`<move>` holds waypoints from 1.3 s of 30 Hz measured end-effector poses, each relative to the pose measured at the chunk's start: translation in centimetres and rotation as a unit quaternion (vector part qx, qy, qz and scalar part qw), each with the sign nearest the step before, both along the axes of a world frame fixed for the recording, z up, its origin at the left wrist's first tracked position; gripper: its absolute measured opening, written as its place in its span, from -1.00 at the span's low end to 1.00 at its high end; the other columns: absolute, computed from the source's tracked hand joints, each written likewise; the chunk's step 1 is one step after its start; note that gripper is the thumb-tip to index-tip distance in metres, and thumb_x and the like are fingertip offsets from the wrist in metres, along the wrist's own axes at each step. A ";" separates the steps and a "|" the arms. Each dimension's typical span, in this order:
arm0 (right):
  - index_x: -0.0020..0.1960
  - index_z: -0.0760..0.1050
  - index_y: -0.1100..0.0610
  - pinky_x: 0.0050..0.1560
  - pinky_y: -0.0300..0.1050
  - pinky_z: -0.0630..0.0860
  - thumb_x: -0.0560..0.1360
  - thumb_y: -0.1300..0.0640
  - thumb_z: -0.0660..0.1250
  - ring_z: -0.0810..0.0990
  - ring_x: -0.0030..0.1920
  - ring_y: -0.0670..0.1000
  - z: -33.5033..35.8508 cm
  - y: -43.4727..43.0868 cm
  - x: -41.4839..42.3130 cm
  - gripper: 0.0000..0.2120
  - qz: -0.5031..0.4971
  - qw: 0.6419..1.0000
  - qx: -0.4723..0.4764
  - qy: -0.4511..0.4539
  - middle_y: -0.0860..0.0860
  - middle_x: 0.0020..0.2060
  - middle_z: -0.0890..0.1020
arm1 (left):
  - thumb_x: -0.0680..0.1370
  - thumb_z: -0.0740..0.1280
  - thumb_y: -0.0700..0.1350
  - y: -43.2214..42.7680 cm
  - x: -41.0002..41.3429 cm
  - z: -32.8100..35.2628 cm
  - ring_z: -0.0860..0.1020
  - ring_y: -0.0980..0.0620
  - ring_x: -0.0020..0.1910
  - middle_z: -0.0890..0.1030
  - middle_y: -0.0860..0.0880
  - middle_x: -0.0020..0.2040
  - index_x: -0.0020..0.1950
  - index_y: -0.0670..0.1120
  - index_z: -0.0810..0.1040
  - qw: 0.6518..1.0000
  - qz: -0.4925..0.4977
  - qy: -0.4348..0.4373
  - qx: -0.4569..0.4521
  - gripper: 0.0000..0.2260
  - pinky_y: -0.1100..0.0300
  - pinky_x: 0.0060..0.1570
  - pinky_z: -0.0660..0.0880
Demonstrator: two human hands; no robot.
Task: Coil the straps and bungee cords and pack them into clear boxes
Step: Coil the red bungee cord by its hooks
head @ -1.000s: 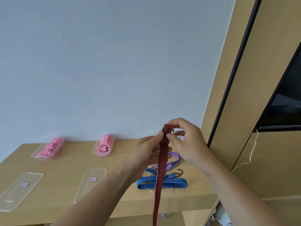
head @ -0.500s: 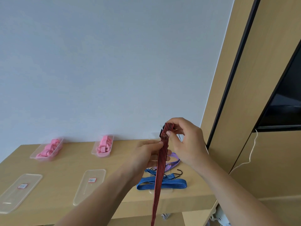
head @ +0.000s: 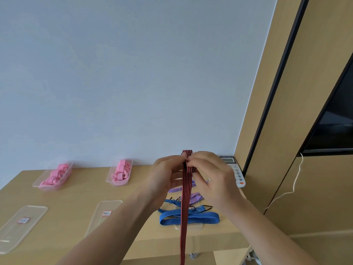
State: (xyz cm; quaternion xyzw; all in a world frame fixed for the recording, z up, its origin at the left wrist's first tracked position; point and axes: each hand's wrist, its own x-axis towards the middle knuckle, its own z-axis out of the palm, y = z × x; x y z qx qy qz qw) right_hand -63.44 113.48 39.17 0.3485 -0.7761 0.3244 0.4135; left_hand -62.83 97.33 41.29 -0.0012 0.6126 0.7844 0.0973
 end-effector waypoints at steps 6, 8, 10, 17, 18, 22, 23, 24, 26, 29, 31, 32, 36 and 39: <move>0.01 0.66 0.28 0.24 -0.07 0.52 0.44 0.45 0.39 0.59 0.22 0.07 -0.9 -0.5 -0.2 -0.80 0.001 0.999 0.034 0.007 0.09 0.05 0.66 | 0.68 0.29 -0.13 -0.3 -0.4 0.5 0.60 -0.01 -0.30 0.61 -0.06 -0.25 0.10 -0.24 0.66 1.000 -0.003 0.011 0.010 -0.78 0.24 -0.40 0.51; 0.04 0.66 0.27 0.26 -0.04 0.52 0.46 0.40 0.41 0.57 0.26 0.07 -1.3 -0.5 -0.3 -0.82 -0.002 0.999 0.049 0.005 0.09 0.08 0.66 | 0.68 0.29 -0.15 -0.4 -0.5 0.5 0.60 -0.02 -0.29 0.61 -0.06 -0.24 0.11 -0.23 0.66 1.000 -0.002 0.013 0.008 -0.80 0.24 -0.41 0.51; 0.08 0.66 0.27 0.29 -0.04 0.50 0.47 0.35 0.43 0.55 0.29 0.07 -1.4 -0.4 -0.3 -0.81 -0.002 0.997 0.074 0.003 0.08 0.12 0.65 | 0.68 0.28 -0.15 -0.6 -0.7 0.4 0.61 -0.04 -0.26 0.62 -0.08 -0.23 0.11 -0.22 0.66 1.000 0.002 0.011 0.006 -0.80 0.21 -0.38 0.52; 0.00 0.69 0.19 0.14 -0.16 0.55 0.43 0.34 0.46 0.63 0.09 -0.05 -0.5 -0.4 -0.6 -0.83 0.021 0.999 -0.007 -0.046 -0.01 -0.04 0.71 | 0.70 0.23 -0.16 -0.4 -0.9 -0.2 0.62 -0.02 -0.28 0.62 -0.15 -0.20 0.14 -0.29 0.64 1.000 0.013 -0.001 -0.022 -0.75 0.22 -0.37 0.55; 0.00 0.69 0.16 0.06 -0.16 0.56 0.41 0.32 0.49 0.63 0.02 -0.07 -0.2 -0.4 -0.8 -0.82 0.004 0.997 -0.038 -0.063 -0.04 -0.08 0.70 | 0.71 0.23 -0.16 -0.3 -0.8 -0.2 0.63 -0.02 -0.26 0.63 -0.21 -0.17 0.14 -0.29 0.65 0.999 0.011 0.004 -0.035 -0.74 0.24 -0.36 0.54; 0.22 0.61 0.00 -0.02 -0.16 0.57 0.42 0.17 0.53 0.58 0.07 -0.15 0.6 -0.2 -1.4 -0.62 -0.021 0.956 -0.103 -0.273 -0.17 -0.01 0.63 | 0.71 0.23 -0.16 0.0 -0.6 -0.2 0.67 -0.03 -0.18 0.70 -0.32 0.02 0.15 -0.21 0.68 0.997 0.003 0.029 -0.068 -0.75 0.30 -0.37 0.51; 0.21 0.61 -0.05 -0.02 -0.14 0.58 0.44 0.15 0.52 0.57 0.08 -0.17 0.8 0.0 -1.6 -0.64 -0.011 0.944 -0.094 -0.315 -0.19 -0.01 0.63 | 0.71 0.22 -0.17 0.0 -0.5 -0.2 0.68 -0.04 -0.16 0.70 -0.31 0.00 0.14 -0.20 0.69 0.997 0.000 0.035 -0.074 -0.76 0.31 -0.37 0.51; 0.15 0.63 -0.10 -0.04 -0.13 0.58 0.45 0.15 0.51 0.56 0.08 -0.18 1.0 0.1 -1.8 -0.68 0.002 0.939 -0.081 -0.336 -0.20 -0.02 0.64 | 0.71 0.22 -0.17 0.0 -0.5 -0.2 0.68 -0.05 -0.15 0.71 -0.29 -0.04 0.14 -0.20 0.69 0.996 -0.003 0.040 -0.077 -0.76 0.32 -0.37 0.50; 0.04 0.63 -0.18 -0.05 -0.11 0.59 0.44 0.17 0.51 0.56 0.08 -0.18 1.4 0.2 -1.9 -0.72 0.018 0.935 -0.071 -0.346 -0.23 -0.04 0.65 | 0.71 0.23 -0.18 0.0 -0.4 -0.2 0.68 -0.05 -0.16 0.70 -0.19 -0.16 0.14 -0.22 0.68 0.996 -0.007 0.040 -0.076 -0.76 0.32 -0.36 0.50; -0.01 0.63 -0.17 0.00 -0.05 0.60 0.41 0.19 0.53 0.58 0.08 -0.17 1.5 0.4 -1.9 -0.71 0.017 0.931 -0.098 -0.351 -0.22 -0.05 0.66 | 0.71 0.24 -0.16 0.0 -0.2 -0.3 0.70 -0.08 -0.14 0.69 -0.17 -0.14 0.15 -0.27 0.64 0.997 -0.013 0.028 -0.066 -0.76 0.26 -0.26 0.56; 0.01 0.66 -0.13 0.04 0.00 0.61 0.41 0.18 0.54 0.61 0.05 -0.15 1.3 0.5 -2.0 -0.73 0.010 0.927 -0.109 -0.358 -0.23 -0.05 0.68 | 0.70 0.26 -0.12 0.0 -0.3 -0.5 0.71 -0.15 -0.01 0.71 -0.22 -0.06 0.17 -0.28 0.63 0.998 -0.021 0.015 -0.053 -0.74 0.15 -0.08 0.62; 0.02 0.67 -0.12 0.05 0.02 0.60 0.41 0.17 0.54 0.62 0.04 -0.14 1.3 0.5 -2.0 -0.74 0.007 0.927 -0.109 -0.358 -0.23 -0.05 0.68 | 0.69 0.27 -0.09 0.1 -0.3 -0.5 0.72 -0.17 0.03 0.72 -0.21 -0.03 0.17 -0.27 0.64 0.999 -0.024 0.009 -0.046 -0.73 0.10 0.00 0.63; 0.05 0.68 -0.04 0.08 0.03 0.60 0.41 0.19 0.54 0.63 0.05 -0.12 1.5 0.7 -2.1 -0.75 -0.001 0.932 -0.120 -0.342 -0.18 -0.05 0.70 | 0.69 0.26 0.03 0.2 0.0 -0.9 0.73 -0.16 -0.01 0.75 -0.18 0.01 0.15 -0.21 0.66 0.998 -0.031 -0.014 -0.052 -0.67 -0.05 0.18 0.63; -0.03 0.64 -0.17 0.02 0.00 0.61 0.40 0.21 0.55 0.65 -0.04 -0.12 1.8 0.6 -1.9 -0.70 -0.020 0.940 -0.128 -0.314 -0.21 -0.10 0.69 | 0.69 0.24 0.06 0.4 0.2 -1.3 0.74 -0.18 0.00 0.75 -0.19 -0.01 0.14 -0.18 0.67 0.998 -0.025 -0.036 -0.050 -0.65 -0.15 0.25 0.59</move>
